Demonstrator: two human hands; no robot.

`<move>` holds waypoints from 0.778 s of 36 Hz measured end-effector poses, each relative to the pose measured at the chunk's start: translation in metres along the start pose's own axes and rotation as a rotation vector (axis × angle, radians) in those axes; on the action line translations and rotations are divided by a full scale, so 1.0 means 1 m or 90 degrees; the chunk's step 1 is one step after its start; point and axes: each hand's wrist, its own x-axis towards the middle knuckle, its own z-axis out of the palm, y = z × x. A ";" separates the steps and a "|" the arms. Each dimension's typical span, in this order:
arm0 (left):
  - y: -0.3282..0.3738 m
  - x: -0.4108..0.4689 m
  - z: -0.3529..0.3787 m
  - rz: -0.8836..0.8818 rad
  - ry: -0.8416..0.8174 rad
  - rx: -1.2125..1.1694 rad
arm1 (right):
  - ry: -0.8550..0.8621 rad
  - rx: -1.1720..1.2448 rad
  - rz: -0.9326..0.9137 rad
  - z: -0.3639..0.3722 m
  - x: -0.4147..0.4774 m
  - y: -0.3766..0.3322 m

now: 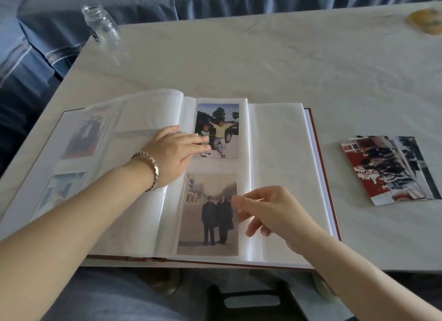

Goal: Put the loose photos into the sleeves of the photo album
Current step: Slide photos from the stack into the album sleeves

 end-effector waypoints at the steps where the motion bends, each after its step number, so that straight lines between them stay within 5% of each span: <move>1: 0.000 0.000 0.000 0.001 0.002 0.001 | 0.021 -0.021 -0.008 0.001 0.000 0.002; 12: 0.001 0.000 0.001 -0.011 -0.005 0.007 | 0.198 -0.208 -0.162 0.020 -0.005 0.016; 17: 0.001 0.000 0.001 -0.007 0.001 0.034 | 0.150 -0.146 -0.140 0.019 -0.004 0.014; 23: 0.036 0.009 -0.012 -0.153 -0.154 0.061 | 0.015 0.015 -0.010 -0.016 -0.004 0.002; 28: 0.074 0.021 -0.010 -0.252 -0.210 0.057 | 0.323 -0.244 -0.168 -0.066 -0.002 0.014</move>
